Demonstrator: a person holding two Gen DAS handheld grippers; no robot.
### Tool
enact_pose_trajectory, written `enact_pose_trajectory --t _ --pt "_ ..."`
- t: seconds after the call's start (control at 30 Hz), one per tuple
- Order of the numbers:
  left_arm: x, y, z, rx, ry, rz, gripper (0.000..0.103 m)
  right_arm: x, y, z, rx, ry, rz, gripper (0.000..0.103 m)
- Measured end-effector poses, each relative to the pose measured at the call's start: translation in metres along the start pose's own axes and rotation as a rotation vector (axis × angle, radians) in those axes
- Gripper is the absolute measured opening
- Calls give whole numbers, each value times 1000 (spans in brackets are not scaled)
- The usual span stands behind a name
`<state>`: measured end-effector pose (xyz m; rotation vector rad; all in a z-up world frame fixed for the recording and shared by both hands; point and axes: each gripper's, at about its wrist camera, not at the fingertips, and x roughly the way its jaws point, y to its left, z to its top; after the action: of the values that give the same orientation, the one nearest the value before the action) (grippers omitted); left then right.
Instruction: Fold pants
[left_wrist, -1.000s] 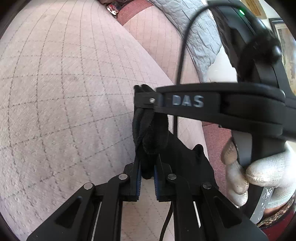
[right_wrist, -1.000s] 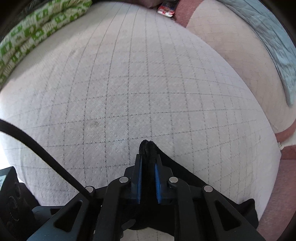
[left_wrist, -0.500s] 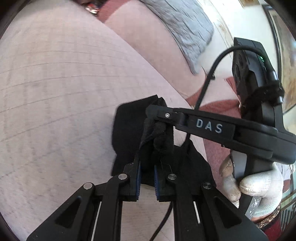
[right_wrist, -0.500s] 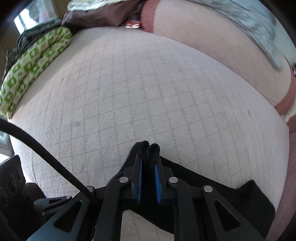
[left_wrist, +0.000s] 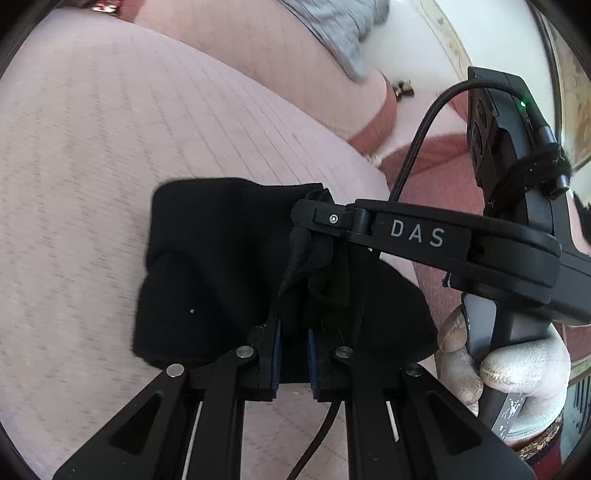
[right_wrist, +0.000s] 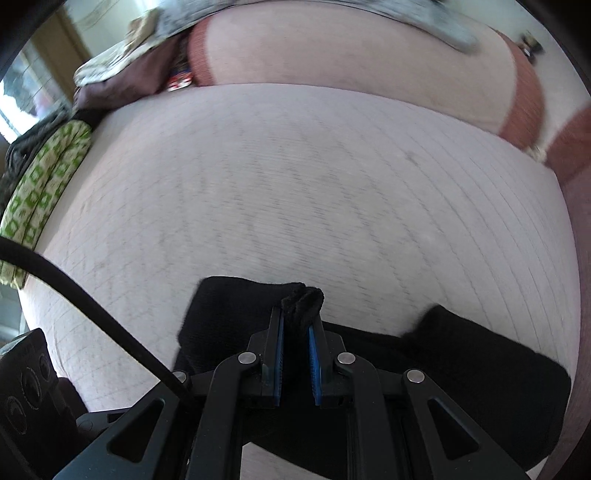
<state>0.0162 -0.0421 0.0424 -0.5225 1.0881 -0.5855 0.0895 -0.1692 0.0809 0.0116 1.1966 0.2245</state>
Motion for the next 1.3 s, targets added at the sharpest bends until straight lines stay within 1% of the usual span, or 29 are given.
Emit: enact_pose_trajectory --t 0.1,0.2,0.27,0.33,0.4,0.47,0.5,0.6,0.63,0.7,0.73,0.77,0.8,0.9,0.93,0.97,1.0,1.07,1.13,1.17,1.23,1.3 --pt "18 -14 -6 26 33 7 11 2 -29 -10 49 8 5 12" --pt "39 -28 -8 59 59 23 11 6 -47 -17 82 16 6 12" --pt "47 -37 -12 85 72 41 11 8 -59 -24 104 20 11 12" --pt "50 -40 -16 101 69 57 12 10 -69 -29 125 13 36 13" --pt "52 -47 -15 114 64 72 15 10 -77 -34 147 1 63 13" --pt "48 -52 -17 129 80 67 24 10 -87 -39 182 -14 101 14" --pt "47 -54 -17 135 90 65 25 11 -90 -40 199 -18 115 15" --pt "29 -55 -27 147 120 49 34 6 -94 -46 237 -55 156 18" --pt "21 -53 -31 146 123 35 40 2 -95 -48 247 -69 171 21" --pt "3 -49 -39 143 119 11 42 -10 -99 -52 266 -109 195 31" --pt "-4 -48 -42 139 116 6 43 -17 -101 -54 271 -128 189 48" --pt "-16 -43 -46 134 107 -1 43 -27 -103 -56 271 -157 175 62" --pt "-23 -40 -47 129 99 -2 43 -35 -107 -58 268 -180 162 65" --pt "-42 -33 -47 128 66 23 44 -55 -116 -62 275 -217 121 65" --pt "-46 -31 -46 129 54 35 44 -62 -119 -64 280 -230 114 65" --pt "-51 -26 -44 129 42 52 44 -68 -121 -66 291 -237 126 65" --pt "-52 -23 -42 121 38 64 44 -73 -125 -68 313 -244 160 65" --pt "-45 -17 -32 85 30 86 44 -78 -127 -72 369 -249 278 65" --pt "-40 -14 -24 61 19 96 44 -77 -121 -73 401 -246 360 65" --pt "-36 -12 -19 52 9 111 44 -73 -115 -73 410 -239 418 65" --pt "-25 -10 -11 45 4 131 44 -62 -104 -74 429 -219 504 65" --pt "-8 -10 -3 54 7 164 44 -44 -93 -77 457 -189 554 65"
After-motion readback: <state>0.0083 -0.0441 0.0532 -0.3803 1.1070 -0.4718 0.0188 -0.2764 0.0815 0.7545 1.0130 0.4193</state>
